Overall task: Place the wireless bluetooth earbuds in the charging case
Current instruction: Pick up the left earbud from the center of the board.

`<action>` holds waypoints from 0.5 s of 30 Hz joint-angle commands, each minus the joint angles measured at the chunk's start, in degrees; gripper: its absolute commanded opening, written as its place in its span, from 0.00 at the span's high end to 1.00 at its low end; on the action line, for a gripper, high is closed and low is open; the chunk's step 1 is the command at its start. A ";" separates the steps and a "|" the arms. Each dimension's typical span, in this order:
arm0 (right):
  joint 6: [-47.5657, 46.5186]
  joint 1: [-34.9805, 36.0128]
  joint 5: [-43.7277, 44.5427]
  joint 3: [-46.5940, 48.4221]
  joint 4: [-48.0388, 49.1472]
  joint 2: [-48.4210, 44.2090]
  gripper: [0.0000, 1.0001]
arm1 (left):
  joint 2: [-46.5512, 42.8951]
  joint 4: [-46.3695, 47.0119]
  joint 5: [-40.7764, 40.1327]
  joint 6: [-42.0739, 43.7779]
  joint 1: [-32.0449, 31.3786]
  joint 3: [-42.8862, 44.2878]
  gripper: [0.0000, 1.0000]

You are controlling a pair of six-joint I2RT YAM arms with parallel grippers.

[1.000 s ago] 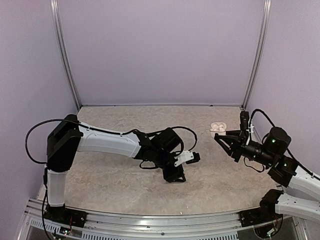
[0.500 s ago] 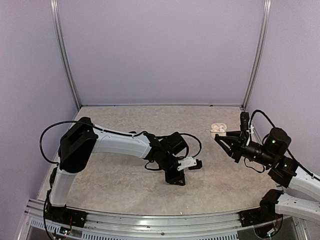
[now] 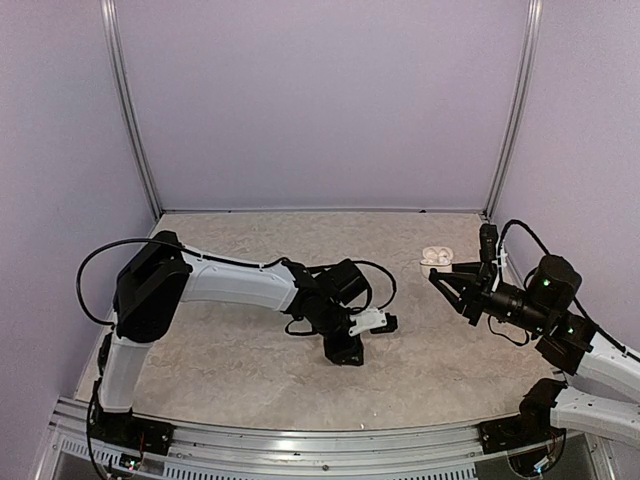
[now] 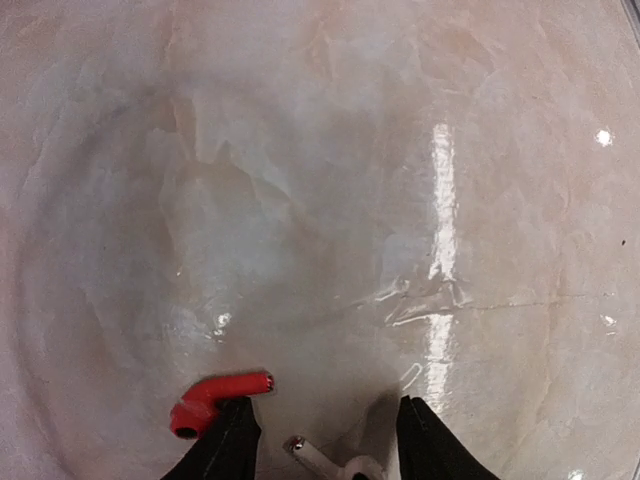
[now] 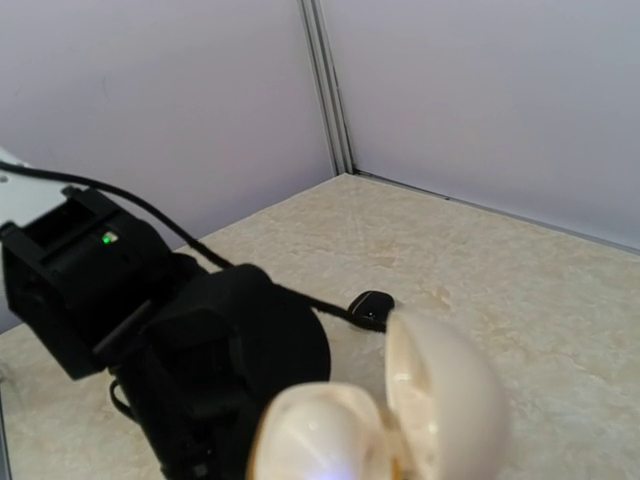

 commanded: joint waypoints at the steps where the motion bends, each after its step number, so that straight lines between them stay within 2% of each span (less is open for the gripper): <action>1: -0.11 -0.69 -0.32 -0.03 0.57 -0.18 1.00 | -0.97 -5.67 -3.45 -0.06 2.54 -2.54 0.48; 6: -0.26 -0.66 -0.31 0.00 0.20 -0.43 1.00 | -3.09 -5.08 -0.56 0.11 3.10 -5.33 0.42; 11: -0.33 -0.71 -0.67 -0.11 0.48 -0.10 1.00 | -5.31 -2.50 0.90 1.94 2.17 -8.23 0.45; 15: -0.29 -0.66 -0.48 -0.19 0.48 -0.52 1.00 | -5.71 -1.94 -1.18 1.37 2.24 -9.88 0.48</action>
